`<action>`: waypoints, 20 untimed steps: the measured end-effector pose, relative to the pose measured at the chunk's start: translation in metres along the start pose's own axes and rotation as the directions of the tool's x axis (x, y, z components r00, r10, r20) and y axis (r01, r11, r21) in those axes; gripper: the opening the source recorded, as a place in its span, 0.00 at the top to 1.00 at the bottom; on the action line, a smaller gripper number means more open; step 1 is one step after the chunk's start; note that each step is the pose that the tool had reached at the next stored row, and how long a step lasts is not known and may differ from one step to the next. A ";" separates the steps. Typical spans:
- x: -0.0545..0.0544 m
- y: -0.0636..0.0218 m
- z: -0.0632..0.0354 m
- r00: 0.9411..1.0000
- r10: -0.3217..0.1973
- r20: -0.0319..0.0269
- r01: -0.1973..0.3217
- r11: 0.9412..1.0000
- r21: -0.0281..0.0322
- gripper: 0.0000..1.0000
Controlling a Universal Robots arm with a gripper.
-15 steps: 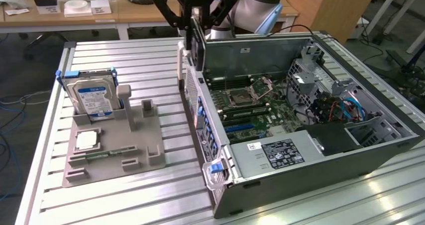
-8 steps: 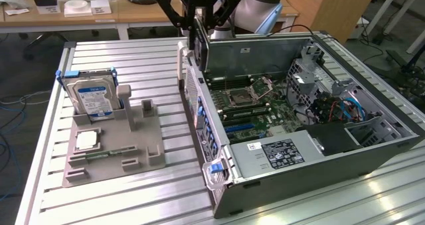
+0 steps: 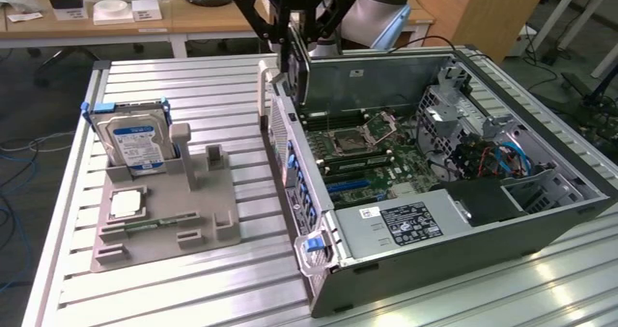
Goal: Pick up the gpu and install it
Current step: 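Pick up the gpu and move the gpu toward the slot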
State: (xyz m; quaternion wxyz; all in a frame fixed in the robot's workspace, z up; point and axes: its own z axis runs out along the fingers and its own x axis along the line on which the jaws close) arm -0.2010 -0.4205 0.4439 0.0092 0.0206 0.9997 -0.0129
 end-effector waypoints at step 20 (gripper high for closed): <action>-0.037 0.0016 0.0027 1.000 0.000 0.000 0.000 1.000 0.000 0.72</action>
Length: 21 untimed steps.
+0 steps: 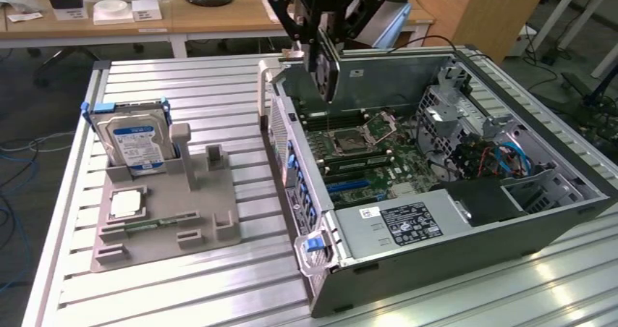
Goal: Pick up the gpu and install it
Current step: 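Pick up the gpu and move the gpu toward the slot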
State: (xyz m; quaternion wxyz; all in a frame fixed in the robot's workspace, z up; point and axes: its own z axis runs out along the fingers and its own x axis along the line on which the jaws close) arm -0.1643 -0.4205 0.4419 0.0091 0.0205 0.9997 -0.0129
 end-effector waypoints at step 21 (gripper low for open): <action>-0.050 0.0021 0.0037 1.000 -0.018 0.000 0.018 1.000 0.000 0.72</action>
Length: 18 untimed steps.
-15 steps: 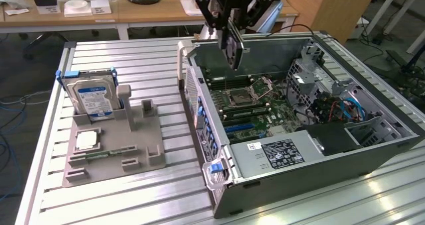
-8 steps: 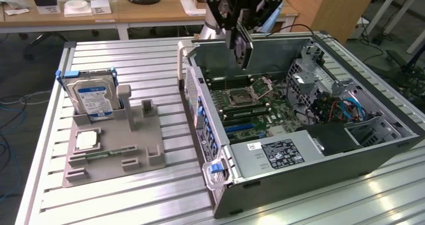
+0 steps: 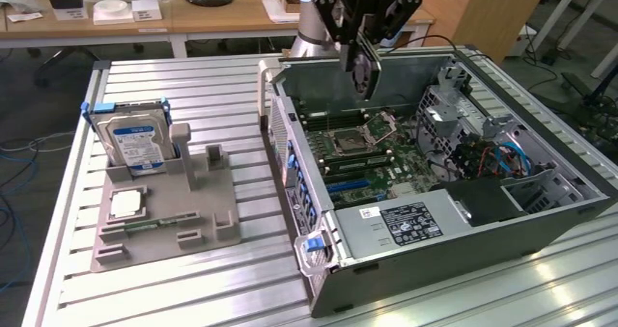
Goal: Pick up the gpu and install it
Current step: 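Pick up the gpu and move the gpu toward the slot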
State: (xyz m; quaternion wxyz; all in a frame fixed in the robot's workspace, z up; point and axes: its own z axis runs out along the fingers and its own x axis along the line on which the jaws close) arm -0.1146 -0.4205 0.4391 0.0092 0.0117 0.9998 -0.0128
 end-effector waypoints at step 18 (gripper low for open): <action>-0.056 0.0014 0.0029 1.000 -0.002 0.000 0.002 1.000 0.000 0.72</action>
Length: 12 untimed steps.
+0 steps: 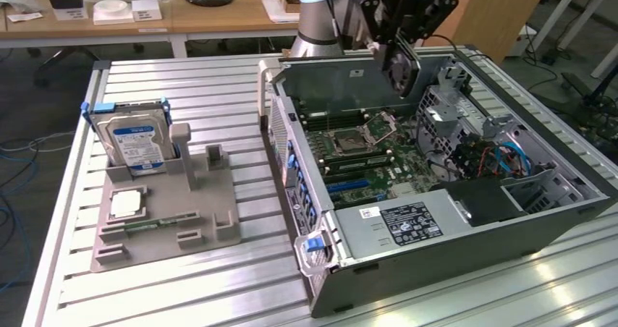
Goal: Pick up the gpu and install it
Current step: 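Pick up the gpu and move the gpu toward the slot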
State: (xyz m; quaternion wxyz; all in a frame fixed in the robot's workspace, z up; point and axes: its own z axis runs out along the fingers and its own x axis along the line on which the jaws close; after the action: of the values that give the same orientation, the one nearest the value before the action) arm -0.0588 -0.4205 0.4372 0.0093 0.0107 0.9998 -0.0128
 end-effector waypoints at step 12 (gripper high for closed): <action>-0.052 0.0012 0.0037 1.000 0.000 0.000 0.000 1.000 0.000 0.72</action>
State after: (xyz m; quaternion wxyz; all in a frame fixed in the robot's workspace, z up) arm -0.0066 -0.4205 0.4345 0.0093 0.0106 0.9998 -0.0128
